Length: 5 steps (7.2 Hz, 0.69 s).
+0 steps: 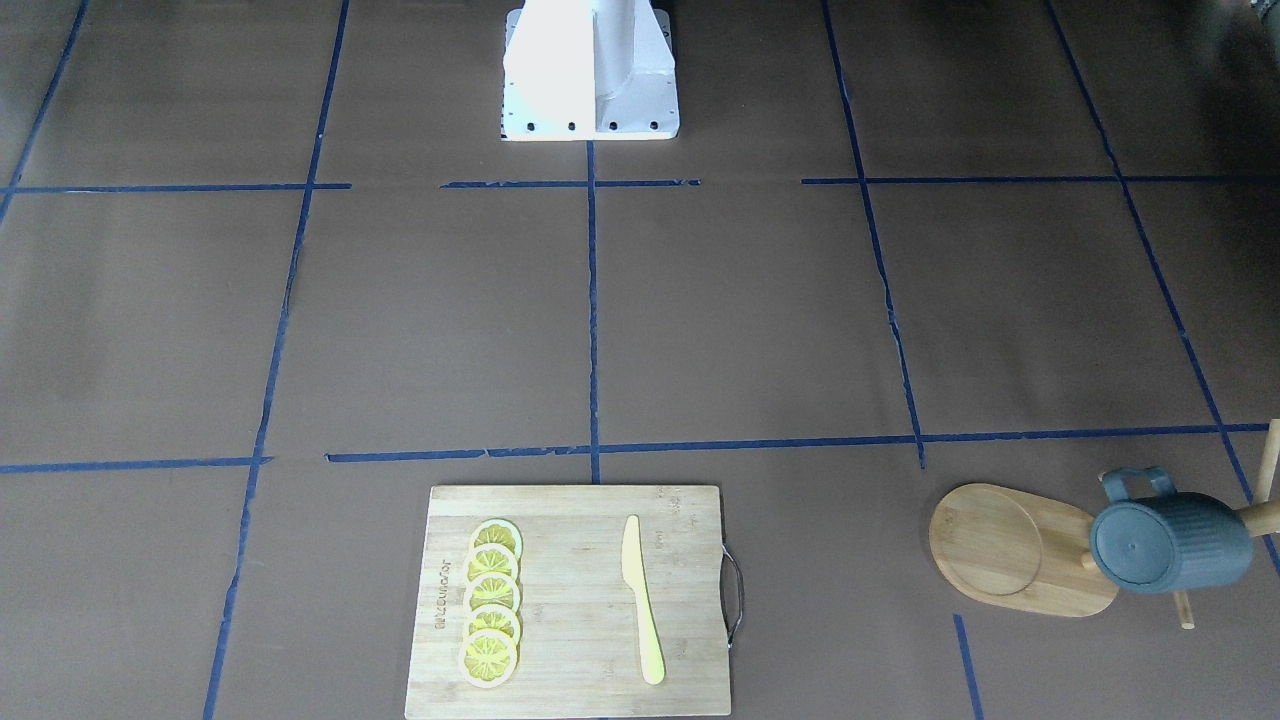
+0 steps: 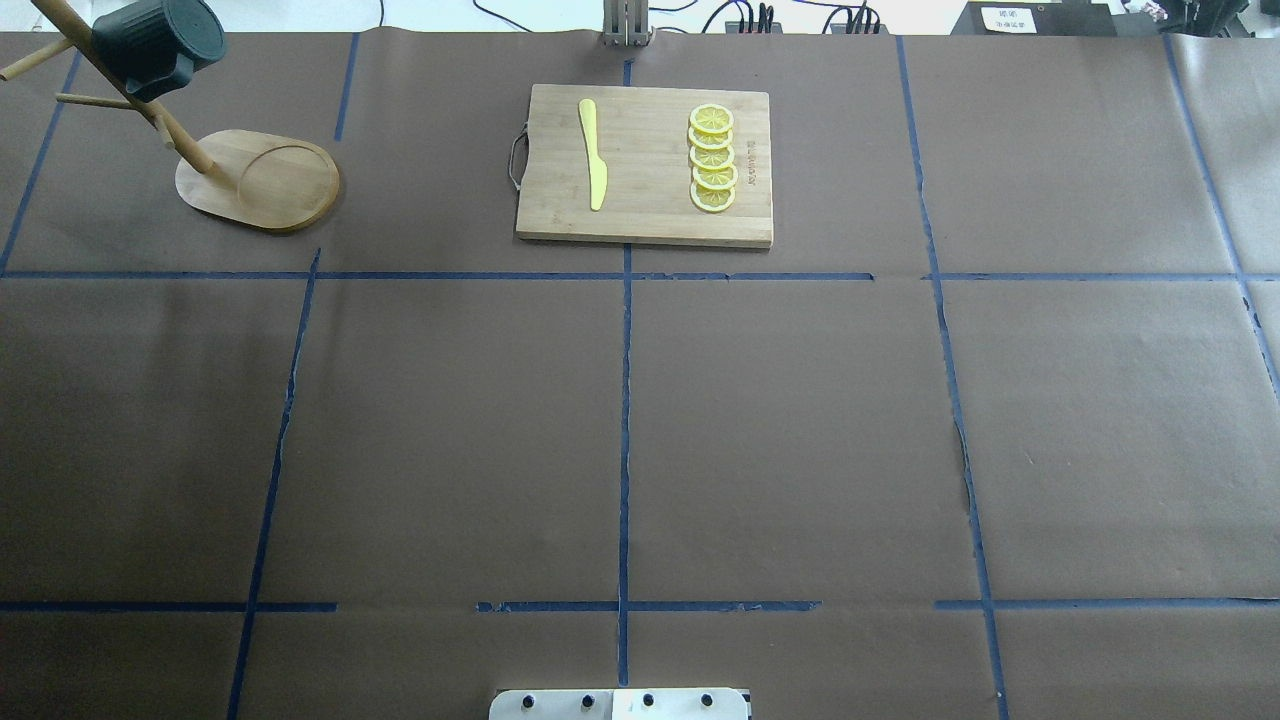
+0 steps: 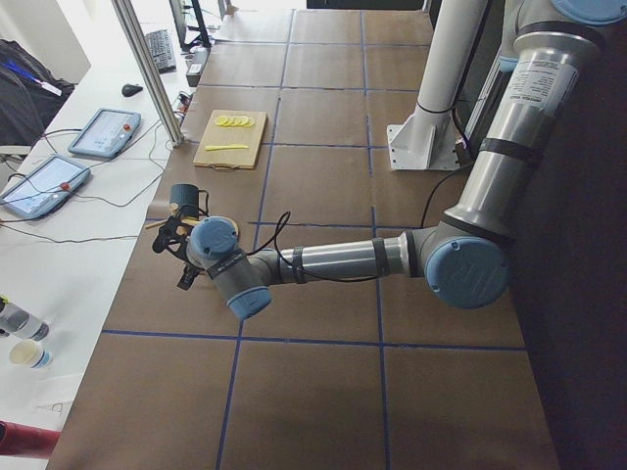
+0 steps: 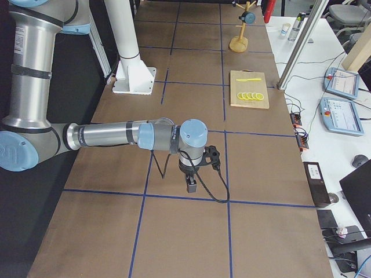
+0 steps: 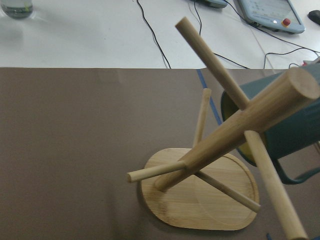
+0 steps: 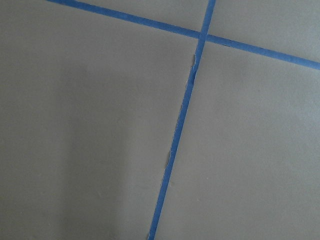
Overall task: Hang cup on storage rack
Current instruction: 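Open the left gripper and pull it back from the rack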
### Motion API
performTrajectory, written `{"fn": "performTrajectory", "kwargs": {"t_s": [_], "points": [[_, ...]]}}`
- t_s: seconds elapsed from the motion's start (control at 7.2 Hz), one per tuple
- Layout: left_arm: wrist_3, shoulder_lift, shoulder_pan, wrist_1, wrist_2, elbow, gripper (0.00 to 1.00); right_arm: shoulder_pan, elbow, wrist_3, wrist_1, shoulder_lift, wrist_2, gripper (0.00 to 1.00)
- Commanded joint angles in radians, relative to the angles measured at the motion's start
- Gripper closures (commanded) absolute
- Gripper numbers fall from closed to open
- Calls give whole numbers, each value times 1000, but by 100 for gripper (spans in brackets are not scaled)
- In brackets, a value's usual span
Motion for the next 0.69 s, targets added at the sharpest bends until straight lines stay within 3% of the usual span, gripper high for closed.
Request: {"fn": "performTrajectory", "kwargs": {"t_s": [0.0, 0.28, 0.56], "points": [[300, 3, -31, 227, 109, -39, 0, 0, 1, 2, 0, 0, 1, 0], [479, 0, -54, 601, 173, -147, 0, 0, 1, 2, 0, 0, 1, 0], [489, 18, -78, 919, 163, -258, 0, 0, 1, 2, 0, 0, 1, 0]]}}
